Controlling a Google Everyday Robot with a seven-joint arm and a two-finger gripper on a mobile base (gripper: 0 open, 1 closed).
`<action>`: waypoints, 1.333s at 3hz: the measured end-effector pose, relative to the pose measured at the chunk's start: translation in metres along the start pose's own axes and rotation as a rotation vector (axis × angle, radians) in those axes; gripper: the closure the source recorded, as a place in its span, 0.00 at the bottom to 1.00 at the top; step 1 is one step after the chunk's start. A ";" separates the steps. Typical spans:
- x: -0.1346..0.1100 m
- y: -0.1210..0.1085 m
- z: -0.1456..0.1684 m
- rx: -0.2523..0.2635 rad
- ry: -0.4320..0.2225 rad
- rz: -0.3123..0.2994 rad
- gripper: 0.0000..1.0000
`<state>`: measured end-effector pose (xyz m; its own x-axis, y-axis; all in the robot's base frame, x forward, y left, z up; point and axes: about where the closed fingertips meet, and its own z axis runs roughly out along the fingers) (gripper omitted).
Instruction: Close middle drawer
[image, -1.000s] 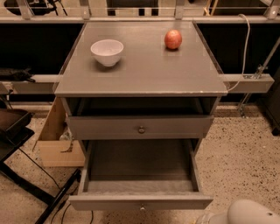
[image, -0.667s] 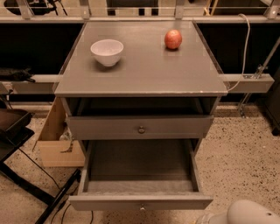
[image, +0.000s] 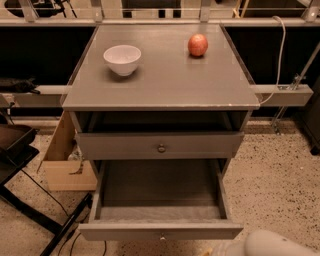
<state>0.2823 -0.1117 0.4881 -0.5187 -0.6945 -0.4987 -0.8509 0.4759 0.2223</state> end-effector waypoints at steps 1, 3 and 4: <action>-0.017 -0.037 0.059 0.008 -0.060 -0.053 1.00; -0.037 -0.089 0.147 -0.036 -0.170 -0.060 1.00; -0.037 -0.093 0.165 -0.050 -0.196 -0.045 1.00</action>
Offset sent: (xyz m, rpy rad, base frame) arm 0.1283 0.0889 -0.1838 0.2471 -0.0405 0.0371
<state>0.3945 -0.0410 0.3480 -0.4584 -0.5934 -0.6616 -0.8783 0.4162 0.2353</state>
